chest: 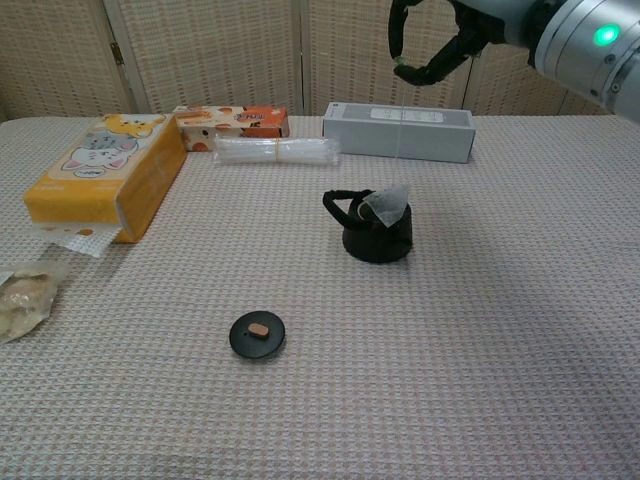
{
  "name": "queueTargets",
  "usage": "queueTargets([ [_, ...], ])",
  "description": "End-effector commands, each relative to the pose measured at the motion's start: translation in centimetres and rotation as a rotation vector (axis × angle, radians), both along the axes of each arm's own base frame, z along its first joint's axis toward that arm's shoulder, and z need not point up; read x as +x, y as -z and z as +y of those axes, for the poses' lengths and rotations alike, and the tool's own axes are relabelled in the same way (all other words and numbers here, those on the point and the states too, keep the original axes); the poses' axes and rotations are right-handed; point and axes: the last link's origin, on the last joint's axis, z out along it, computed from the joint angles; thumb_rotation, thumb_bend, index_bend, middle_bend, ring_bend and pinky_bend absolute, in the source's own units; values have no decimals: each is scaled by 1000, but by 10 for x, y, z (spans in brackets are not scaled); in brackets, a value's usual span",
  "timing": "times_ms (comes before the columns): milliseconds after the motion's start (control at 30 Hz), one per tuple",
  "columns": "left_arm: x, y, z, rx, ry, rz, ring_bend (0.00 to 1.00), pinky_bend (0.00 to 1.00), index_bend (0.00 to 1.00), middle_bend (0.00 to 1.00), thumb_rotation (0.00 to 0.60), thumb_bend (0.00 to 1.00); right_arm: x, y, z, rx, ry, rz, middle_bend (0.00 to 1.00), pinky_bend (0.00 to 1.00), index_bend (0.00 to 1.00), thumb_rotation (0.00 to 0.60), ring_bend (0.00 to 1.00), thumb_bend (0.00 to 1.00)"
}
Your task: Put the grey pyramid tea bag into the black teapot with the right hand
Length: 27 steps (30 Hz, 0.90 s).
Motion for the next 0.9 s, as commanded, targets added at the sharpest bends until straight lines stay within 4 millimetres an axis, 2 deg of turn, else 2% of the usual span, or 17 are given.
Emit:
queueTargets([
  [33, -1, 0, 1, 0, -3, -2, 17, 273, 0, 0, 600, 249, 1, 0, -5, -1, 11, -2, 59, 0, 570, 600, 0, 313],
  [300, -4, -2, 3, 5, -17, -7, 16, 274, 0, 0, 600, 249, -1, 10, -13, 23, 20, 17, 59, 0, 570, 600, 0, 313],
  [667, -4, -4, 1, 11, -15, -9, 17, 274, 0, 0, 600, 249, 8, 9, -7, 17, -15, 3, 59, 0, 570, 600, 0, 313],
  [900, -3, -4, 1, 11, -11, -11, 17, 273, 0, 0, 600, 249, 7, 13, -3, 23, -21, 28, 59, 0, 570, 600, 0, 312],
])
